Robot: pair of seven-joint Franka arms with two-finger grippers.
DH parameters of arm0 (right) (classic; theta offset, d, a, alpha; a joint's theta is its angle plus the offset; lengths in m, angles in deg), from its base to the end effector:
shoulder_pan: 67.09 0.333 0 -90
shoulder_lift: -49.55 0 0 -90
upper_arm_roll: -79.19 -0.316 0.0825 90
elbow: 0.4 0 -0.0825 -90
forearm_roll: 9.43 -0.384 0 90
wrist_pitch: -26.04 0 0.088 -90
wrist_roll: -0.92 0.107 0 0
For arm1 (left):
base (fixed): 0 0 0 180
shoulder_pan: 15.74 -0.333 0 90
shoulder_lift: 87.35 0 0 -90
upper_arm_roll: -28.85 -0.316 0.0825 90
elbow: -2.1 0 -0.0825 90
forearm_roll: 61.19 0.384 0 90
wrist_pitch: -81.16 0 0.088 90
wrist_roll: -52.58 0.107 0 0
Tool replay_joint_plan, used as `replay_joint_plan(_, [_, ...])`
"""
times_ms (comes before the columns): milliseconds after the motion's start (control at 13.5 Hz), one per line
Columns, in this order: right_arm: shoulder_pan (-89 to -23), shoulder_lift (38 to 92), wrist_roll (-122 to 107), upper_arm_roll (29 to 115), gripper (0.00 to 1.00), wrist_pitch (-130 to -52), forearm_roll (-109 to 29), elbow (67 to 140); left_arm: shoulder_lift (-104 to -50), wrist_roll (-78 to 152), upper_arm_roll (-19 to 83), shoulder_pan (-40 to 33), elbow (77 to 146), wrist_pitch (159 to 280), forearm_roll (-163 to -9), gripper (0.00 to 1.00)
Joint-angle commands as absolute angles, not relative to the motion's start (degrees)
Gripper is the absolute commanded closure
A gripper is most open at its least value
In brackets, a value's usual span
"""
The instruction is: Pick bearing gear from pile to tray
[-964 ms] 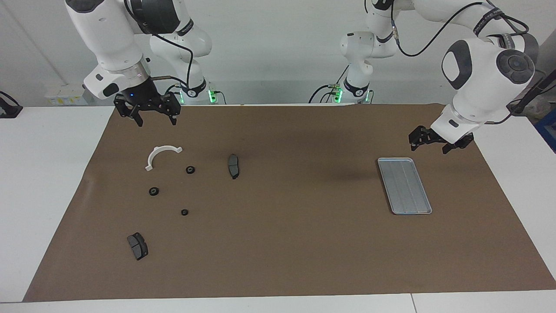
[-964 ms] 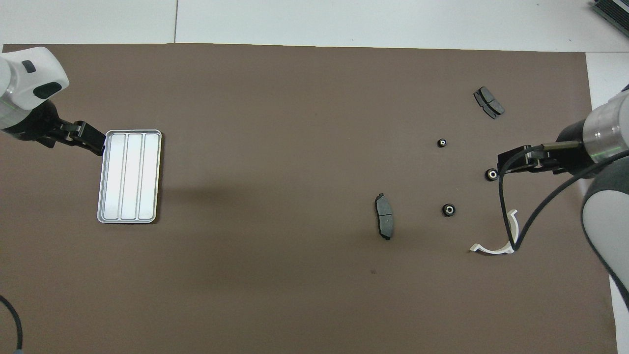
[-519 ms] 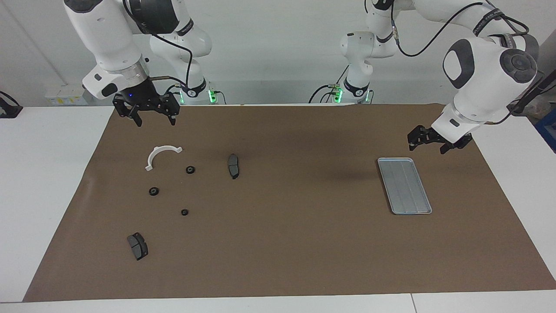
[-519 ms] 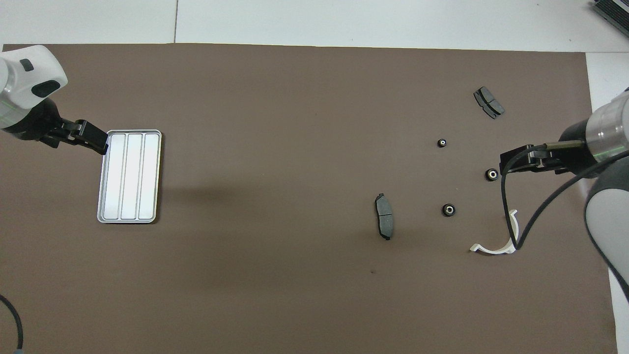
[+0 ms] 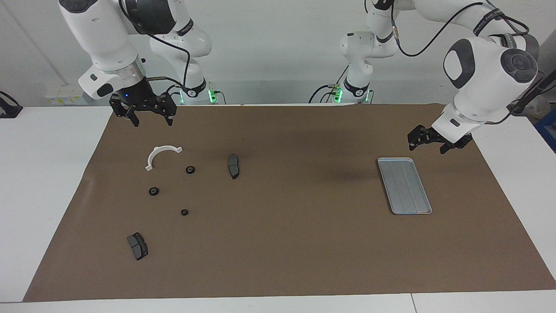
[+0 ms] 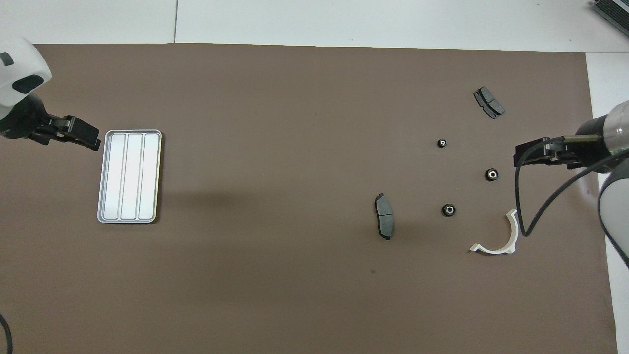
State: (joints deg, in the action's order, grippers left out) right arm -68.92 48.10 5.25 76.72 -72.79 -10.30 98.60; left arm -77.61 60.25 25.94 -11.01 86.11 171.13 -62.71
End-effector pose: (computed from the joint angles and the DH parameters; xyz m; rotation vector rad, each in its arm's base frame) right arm 0.5563 0.0079 0.5773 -3.1248 0.1040 -0.0339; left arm 0.6036 -0.0245 0.5753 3.1081 -0.2573 -0.1010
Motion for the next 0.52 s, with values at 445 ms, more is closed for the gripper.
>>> replay_joint_plan(445, [-73.50,54.01,-1.97,76.29,0.00,-94.44,-11.54,111.57,-82.77,57.50,26.03,-11.44,94.64,178.27,-64.01,0.00])
